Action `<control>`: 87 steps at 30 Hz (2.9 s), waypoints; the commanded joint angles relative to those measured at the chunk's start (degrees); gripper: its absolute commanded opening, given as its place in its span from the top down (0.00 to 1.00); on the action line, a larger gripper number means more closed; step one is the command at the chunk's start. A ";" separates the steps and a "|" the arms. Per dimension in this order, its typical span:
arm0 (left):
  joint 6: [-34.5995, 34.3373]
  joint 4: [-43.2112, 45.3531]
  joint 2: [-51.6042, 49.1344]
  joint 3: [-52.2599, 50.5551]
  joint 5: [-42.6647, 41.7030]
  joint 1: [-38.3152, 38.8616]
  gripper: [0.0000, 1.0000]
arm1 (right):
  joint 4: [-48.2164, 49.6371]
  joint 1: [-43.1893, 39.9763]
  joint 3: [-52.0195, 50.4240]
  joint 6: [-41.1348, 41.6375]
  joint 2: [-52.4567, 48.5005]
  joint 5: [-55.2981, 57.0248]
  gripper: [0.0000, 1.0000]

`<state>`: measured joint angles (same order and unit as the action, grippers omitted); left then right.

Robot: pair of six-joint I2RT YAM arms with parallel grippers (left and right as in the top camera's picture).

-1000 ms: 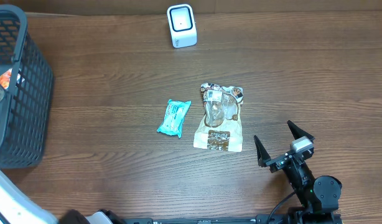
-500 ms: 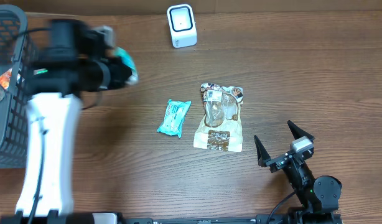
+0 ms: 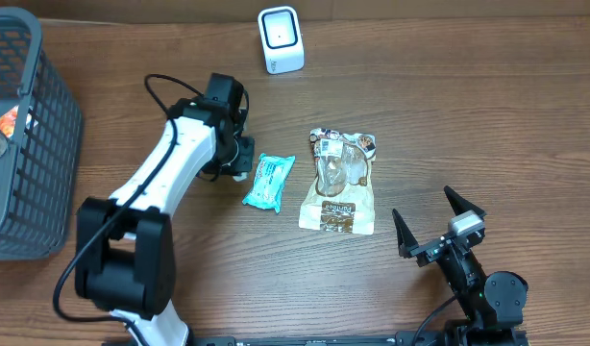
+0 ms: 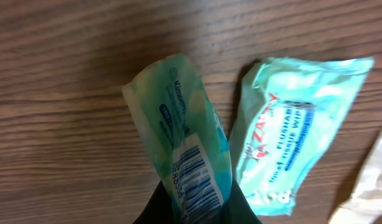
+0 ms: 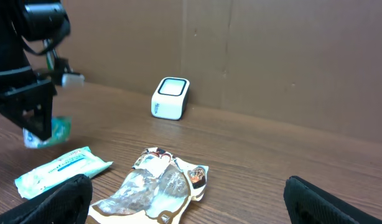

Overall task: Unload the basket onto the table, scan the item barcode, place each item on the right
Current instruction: 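Carry the tissue pack beside the wipes pack and release it, then reach the left gripper into the basket and grasp the green-lidded jar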

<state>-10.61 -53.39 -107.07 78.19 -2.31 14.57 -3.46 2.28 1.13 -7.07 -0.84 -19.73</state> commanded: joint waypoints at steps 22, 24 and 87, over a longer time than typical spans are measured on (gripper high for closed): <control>0.28 -16.22 2.45 30.36 4.00 -3.28 0.00 | 0.39 -0.07 -0.68 0.39 0.68 -0.33 0.00; 0.31 -17.29 3.91 36.28 4.76 -5.09 0.00 | 0.42 -0.07 -0.68 0.39 0.68 -0.35 0.00; 3.82 4.70 -29.00 50.16 14.14 -55.80 0.00 | 0.42 -0.07 -0.68 0.39 0.68 -0.33 0.00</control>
<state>-8.27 -49.23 -134.61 128.09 10.83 -40.97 -3.44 2.28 1.13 -7.09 -0.84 -19.73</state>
